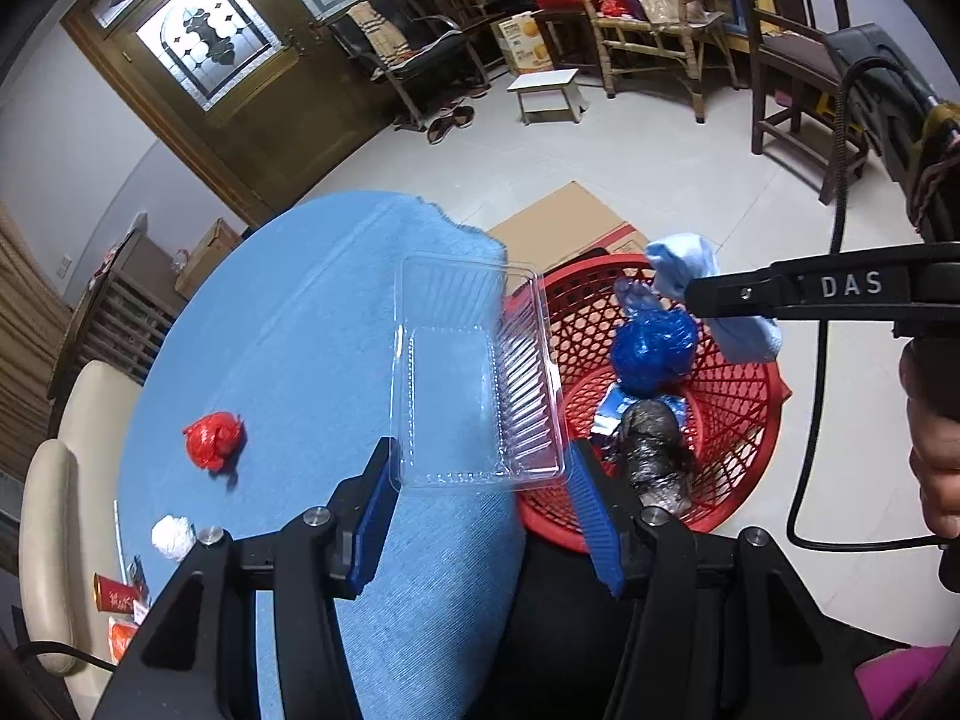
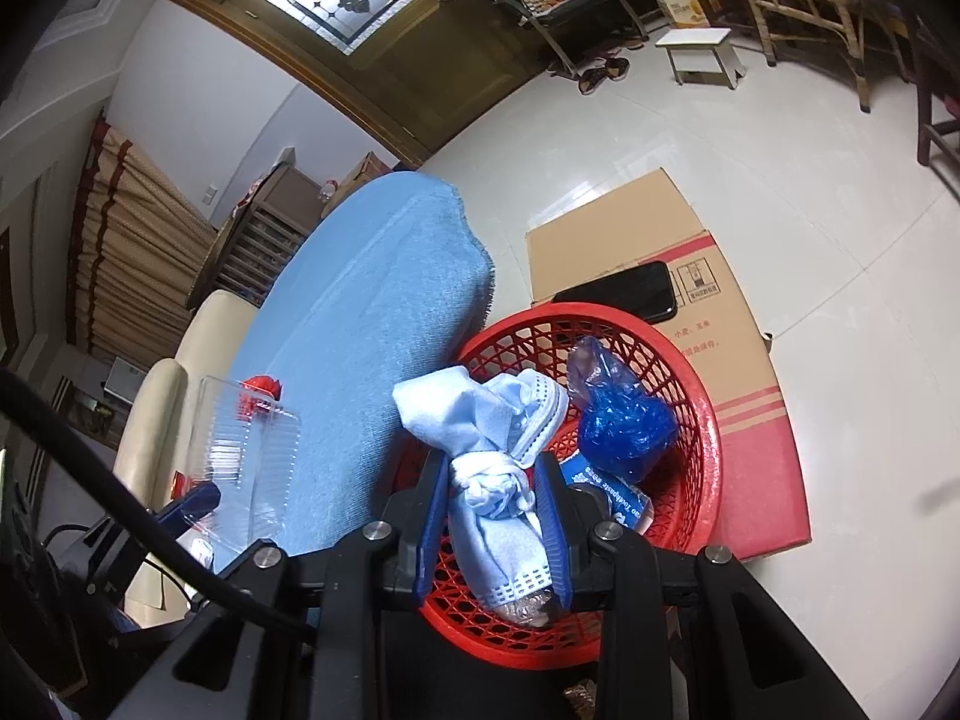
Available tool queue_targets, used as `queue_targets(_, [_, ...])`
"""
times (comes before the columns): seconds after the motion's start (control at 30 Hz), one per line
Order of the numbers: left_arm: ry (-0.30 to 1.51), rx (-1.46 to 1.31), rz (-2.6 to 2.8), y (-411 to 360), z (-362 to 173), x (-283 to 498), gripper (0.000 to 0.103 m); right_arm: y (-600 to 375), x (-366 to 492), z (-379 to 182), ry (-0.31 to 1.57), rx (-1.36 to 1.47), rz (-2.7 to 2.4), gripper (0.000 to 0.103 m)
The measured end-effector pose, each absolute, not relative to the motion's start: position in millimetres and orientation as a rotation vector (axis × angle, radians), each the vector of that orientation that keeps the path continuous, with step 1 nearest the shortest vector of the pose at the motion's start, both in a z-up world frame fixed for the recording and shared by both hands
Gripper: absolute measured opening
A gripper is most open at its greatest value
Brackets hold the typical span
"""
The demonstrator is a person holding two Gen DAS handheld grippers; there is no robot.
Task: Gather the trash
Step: 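Open both tools to drop the tray and cloth into the red basket, then move both open tools back over the red bag and white tissue ball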
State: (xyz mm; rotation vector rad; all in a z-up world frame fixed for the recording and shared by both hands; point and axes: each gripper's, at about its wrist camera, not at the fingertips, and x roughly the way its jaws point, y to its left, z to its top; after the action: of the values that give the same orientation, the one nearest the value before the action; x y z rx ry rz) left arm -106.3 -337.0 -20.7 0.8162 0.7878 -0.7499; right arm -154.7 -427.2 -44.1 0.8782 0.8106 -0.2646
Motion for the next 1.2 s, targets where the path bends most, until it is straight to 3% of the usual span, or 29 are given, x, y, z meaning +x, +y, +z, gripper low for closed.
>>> queue_targets(0.33, [0.811, 0.798, -0.773, -339.9, -22.7, -105.3, 0.058, -431.6, -154.1, -53.6, 0.841, 0.926, -0.26, 0.035])
queue_targets(0.4, [0.812, 0.798, -0.774, -339.2, -22.8, -105.5, 0.058, -432.3, -153.9, -55.0, 0.841, 0.939, -0.259, 0.051])
queue_targets(0.43, [0.811, 0.798, -0.773, -339.5, -22.6, -105.4, 0.058, -432.3, -155.2, -54.3, 0.828, 0.946, -0.261, 0.063])
queue_targets(0.87, [0.836, 0.753, -0.736, -321.5, -22.0, -91.8, 0.058, -430.5, -155.0, -44.2, 0.793, 0.918, -0.264, 0.064])
queue_targets(1.2, [0.917, 0.537, -0.543, -238.8, -14.1, -35.5, 0.059, -417.5, -141.8, -36.3, 0.811, 0.87, -0.243, 0.064])
